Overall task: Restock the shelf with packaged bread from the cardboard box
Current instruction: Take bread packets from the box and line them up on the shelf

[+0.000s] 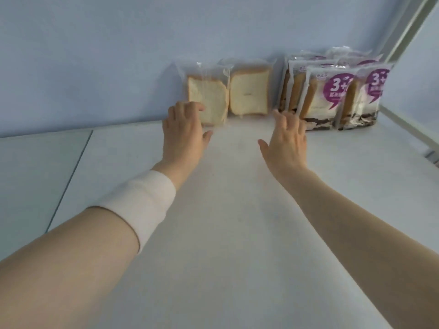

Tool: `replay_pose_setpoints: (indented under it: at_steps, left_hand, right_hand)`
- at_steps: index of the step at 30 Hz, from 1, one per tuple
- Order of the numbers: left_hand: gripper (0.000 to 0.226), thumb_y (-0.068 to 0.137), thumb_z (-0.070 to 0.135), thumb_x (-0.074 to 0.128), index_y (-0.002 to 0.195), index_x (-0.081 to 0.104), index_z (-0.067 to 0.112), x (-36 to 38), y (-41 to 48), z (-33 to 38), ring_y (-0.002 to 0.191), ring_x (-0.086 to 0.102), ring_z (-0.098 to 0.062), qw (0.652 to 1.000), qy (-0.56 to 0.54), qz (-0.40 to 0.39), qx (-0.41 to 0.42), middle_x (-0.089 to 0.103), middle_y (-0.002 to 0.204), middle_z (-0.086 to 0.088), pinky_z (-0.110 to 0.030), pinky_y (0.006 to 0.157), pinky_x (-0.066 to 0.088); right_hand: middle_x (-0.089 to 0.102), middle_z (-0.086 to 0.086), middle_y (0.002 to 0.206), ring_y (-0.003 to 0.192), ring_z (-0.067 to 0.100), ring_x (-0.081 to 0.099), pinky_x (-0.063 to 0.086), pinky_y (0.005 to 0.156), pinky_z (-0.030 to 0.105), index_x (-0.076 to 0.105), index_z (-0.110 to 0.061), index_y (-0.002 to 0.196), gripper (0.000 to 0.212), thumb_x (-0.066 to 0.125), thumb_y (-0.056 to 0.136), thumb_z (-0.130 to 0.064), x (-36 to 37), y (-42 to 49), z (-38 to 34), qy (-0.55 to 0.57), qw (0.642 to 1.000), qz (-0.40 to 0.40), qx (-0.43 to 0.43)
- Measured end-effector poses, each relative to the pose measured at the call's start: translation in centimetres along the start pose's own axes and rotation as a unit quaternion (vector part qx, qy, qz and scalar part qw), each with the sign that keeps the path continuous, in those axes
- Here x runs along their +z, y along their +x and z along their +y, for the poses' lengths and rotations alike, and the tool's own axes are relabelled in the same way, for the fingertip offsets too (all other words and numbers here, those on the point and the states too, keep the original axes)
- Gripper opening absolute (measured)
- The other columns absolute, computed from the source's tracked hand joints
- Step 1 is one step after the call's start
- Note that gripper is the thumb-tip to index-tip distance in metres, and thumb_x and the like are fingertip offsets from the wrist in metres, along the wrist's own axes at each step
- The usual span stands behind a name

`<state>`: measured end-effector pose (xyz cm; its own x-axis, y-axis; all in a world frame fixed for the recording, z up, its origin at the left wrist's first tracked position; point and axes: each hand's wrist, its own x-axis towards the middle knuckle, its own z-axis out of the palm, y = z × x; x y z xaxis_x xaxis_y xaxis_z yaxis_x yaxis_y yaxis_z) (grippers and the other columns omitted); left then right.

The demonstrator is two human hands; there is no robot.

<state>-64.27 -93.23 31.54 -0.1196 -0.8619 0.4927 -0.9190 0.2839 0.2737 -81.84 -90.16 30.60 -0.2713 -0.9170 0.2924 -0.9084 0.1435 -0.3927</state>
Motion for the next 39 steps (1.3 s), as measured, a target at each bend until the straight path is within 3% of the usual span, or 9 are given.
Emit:
replay_pose_setpoints:
  at_steps: [3, 7, 11, 16, 21, 26, 33, 39]
  left_hand:
    - [0.052, 0.084, 0.026, 0.063, 0.128, 0.04, 0.011, -2.9, -4.1, 3.2, 0.121, 0.041, -0.034, 0.98, 0.09, -0.135, 0.112, 0.042, 0.128, -0.015, -0.042, 0.093, 0.036]
    - [0.052, 0.085, 0.024, 0.063, 0.128, 0.037, 0.008, -5.8, -8.9, 9.4, 0.118, 0.043, -0.034, 0.946, 0.121, -0.261, 0.15, 0.043, 0.127, -0.016, -0.041, 0.093, 0.036]
    - [0.051, 0.086, 0.023, 0.062, 0.127, 0.037, 0.008, -7.9, -13.7, 18.1, 0.118, 0.043, -0.034, 0.925, 0.098, -0.313, 0.192, 0.043, 0.127, -0.016, -0.041, 0.093, 0.036]
    - [0.052, 0.086, 0.027, 0.062, 0.127, 0.036, 0.009, -8.0, -22.1, 31.8, 0.118, 0.043, -0.033, 0.884, 0.059, -0.347, 0.307, 0.043, 0.127, -0.016, -0.042, 0.094, 0.037]
    - [0.051, 0.085, 0.02, 0.063, 0.127, 0.035, 0.007, -2.8, -34.6, 44.6, 0.122, 0.042, -0.036, 0.817, 0.069, -0.413, 0.397, 0.042, 0.131, -0.017, -0.048, 0.097, 0.038]
    - [0.053, 0.086, 0.021, 0.062, 0.129, 0.035, 0.006, 3.9, -46.0, 52.9, 0.123, 0.042, -0.036, 0.738, 0.077, -0.479, 0.47, 0.042, 0.132, -0.017, -0.046, 0.097, 0.038]
    - [0.063, 0.084, 0.025, 0.065, 0.132, 0.03, 0.004, 16.6, -52.8, 60.6, 0.127, 0.039, -0.036, 0.669, 0.099, -0.569, 0.467, 0.04, 0.136, -0.019, -0.047, 0.102, 0.035]
    - [0.06, 0.085, 0.029, 0.064, 0.13, 0.033, 0.006, 29.9, -57.4, 65.1, 0.126, 0.04, -0.032, 0.65, 0.085, -0.665, 0.357, 0.041, 0.135, -0.017, -0.04, 0.102, 0.037]
  right_hand:
    - [0.027, 0.011, 0.146, 0.137, 0.032, 0.022, 0.03, 0.108, 0.042, 0.03, -0.014, 0.141, 0.059, 0.057, 0.089, -0.015, -3.7, -5.8, 1.8, -0.082, 0.996, -0.018, -0.028]
    - [0.034, 0.011, 0.138, 0.129, 0.032, 0.029, 0.033, 0.097, 0.038, 0.036, -0.014, 0.134, 0.055, 0.056, 0.083, -0.009, -9.2, -13.5, 5.7, -0.141, 0.987, -0.047, 0.056]
    - [0.036, 0.013, 0.133, 0.124, 0.034, 0.033, 0.036, 0.093, 0.039, 0.038, -0.013, 0.131, 0.054, 0.06, 0.081, -0.012, -15.4, -20.8, 11.6, -0.165, 0.973, -0.063, 0.147]
    - [0.038, 0.016, 0.131, 0.123, 0.037, 0.034, 0.038, 0.094, 0.047, 0.039, -0.01, 0.128, 0.048, 0.058, 0.084, -0.018, -22.3, -30.8, 21.8, -0.189, 0.95, -0.068, 0.239]
    - [0.037, 0.014, 0.132, 0.123, 0.035, 0.034, 0.039, 0.094, 0.045, 0.038, -0.012, 0.13, 0.05, 0.059, 0.084, -0.02, -25.3, -43.6, 33.7, -0.171, 0.912, -0.097, 0.359]
    - [0.043, 0.012, 0.124, 0.116, 0.033, 0.04, 0.044, 0.091, 0.043, 0.043, -0.014, 0.119, 0.045, 0.062, 0.078, -0.018, -24.8, -55.3, 44.4, -0.156, 0.847, -0.141, 0.488]
    - [0.039, 0.011, 0.132, 0.118, 0.032, 0.038, 0.042, 0.088, 0.04, 0.032, -0.015, 0.133, 0.055, 0.057, 0.085, -0.019, -19.7, -60.2, 55.9, -0.098, 0.779, -0.211, 0.583]
    - [0.042, 0.012, 0.126, 0.116, 0.031, 0.041, 0.039, 0.091, 0.034, 0.04, -0.009, 0.123, 0.042, 0.057, 0.085, -0.019, -11.5, -61.7, 65.7, 0.015, 0.711, -0.236, 0.663]
